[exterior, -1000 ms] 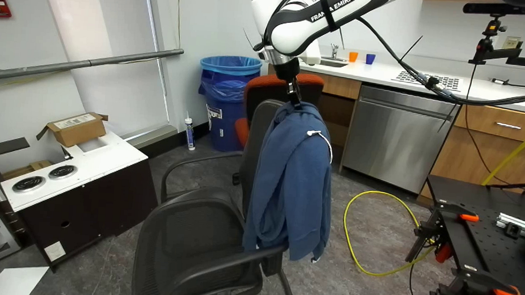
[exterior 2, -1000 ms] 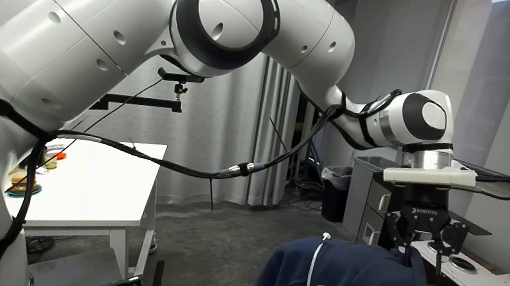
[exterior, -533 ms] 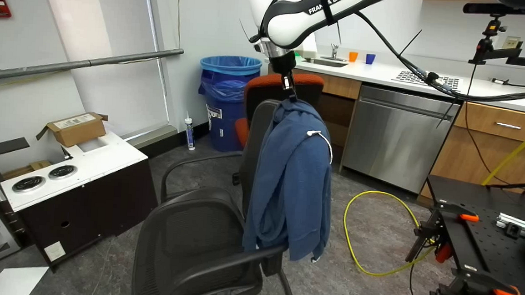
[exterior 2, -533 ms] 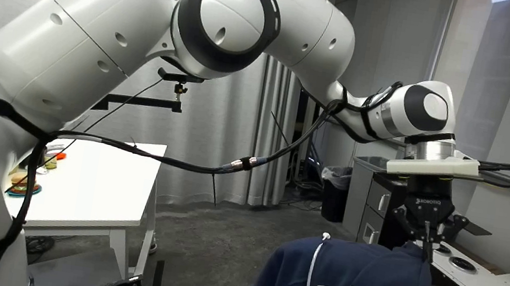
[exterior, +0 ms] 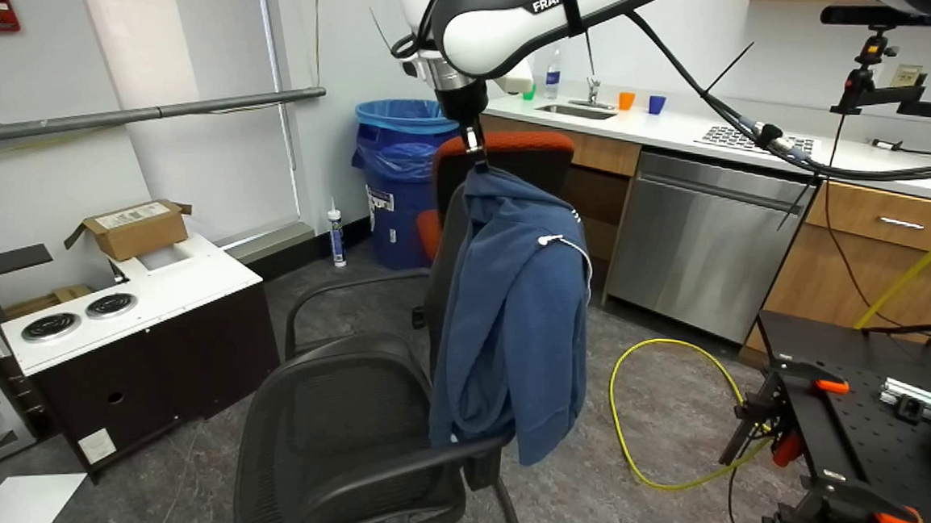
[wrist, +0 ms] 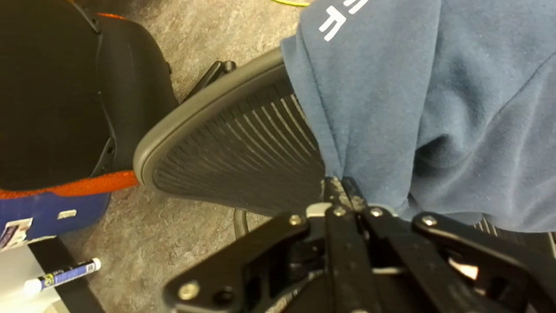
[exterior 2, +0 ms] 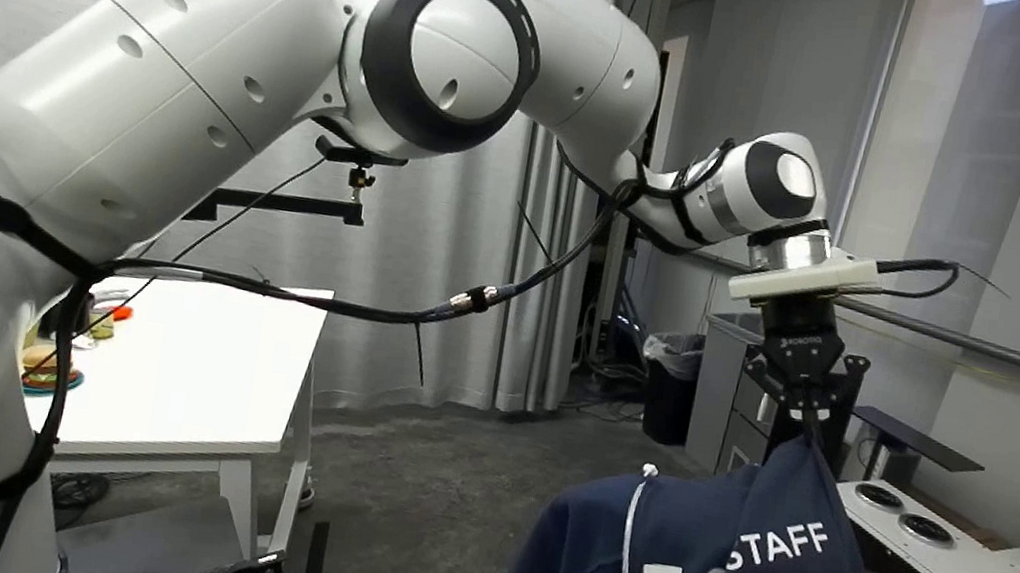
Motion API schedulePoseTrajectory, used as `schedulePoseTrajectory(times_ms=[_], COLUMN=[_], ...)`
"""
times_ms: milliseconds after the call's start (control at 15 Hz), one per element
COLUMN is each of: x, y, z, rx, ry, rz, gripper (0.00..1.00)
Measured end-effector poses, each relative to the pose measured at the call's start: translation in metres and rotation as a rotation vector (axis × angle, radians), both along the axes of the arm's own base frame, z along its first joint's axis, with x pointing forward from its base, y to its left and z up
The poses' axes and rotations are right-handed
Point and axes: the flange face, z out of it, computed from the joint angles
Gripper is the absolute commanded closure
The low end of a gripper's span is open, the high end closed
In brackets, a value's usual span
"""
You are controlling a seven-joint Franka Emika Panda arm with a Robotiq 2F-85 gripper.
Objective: Put the hoodie on the seat of the chair
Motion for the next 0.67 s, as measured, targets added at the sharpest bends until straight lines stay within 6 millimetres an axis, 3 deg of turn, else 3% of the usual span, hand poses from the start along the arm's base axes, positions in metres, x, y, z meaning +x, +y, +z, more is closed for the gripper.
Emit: schedulePoseTrajectory(times_ms=[333,667], x=[0.021,0.032], y=[0.075,0.133], z=[-0.021,-0.052], rx=[-0.072,-0.123], ry=[0.008,0.030], rz=[0.134,0.254], gripper=[1.00,1.00])
